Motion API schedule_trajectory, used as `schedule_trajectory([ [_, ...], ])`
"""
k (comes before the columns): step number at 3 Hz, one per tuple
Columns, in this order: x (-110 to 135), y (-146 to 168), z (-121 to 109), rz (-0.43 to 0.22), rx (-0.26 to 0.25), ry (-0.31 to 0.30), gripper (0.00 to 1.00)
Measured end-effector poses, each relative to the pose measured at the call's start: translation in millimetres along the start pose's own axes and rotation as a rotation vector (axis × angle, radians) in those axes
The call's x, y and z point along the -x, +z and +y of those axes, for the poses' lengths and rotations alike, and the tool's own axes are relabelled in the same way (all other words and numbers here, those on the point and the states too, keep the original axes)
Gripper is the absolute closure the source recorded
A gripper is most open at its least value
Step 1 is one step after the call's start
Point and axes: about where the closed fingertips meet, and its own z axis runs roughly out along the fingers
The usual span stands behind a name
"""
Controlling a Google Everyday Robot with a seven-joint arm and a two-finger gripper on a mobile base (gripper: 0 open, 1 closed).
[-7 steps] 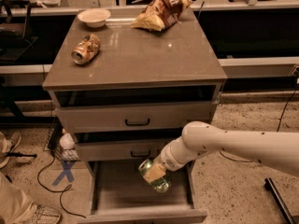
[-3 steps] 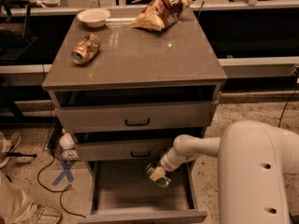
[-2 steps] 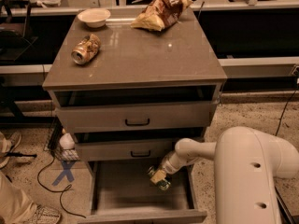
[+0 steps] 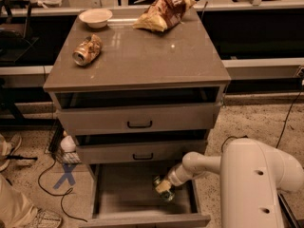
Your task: Place green can into bottom drawer
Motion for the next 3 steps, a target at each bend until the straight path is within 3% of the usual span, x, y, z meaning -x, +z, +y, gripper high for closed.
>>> schedule_trajectory([
  [1,-12.6,18.0,3.4,-0.007,0.004,0.068,0.76],
  [2,-14.5,46.4,10.0,-0.005,0.05,0.097,0.45],
  [3,-14.7,58.3,13.5,-0.003,0.076,0.103,0.22],
])
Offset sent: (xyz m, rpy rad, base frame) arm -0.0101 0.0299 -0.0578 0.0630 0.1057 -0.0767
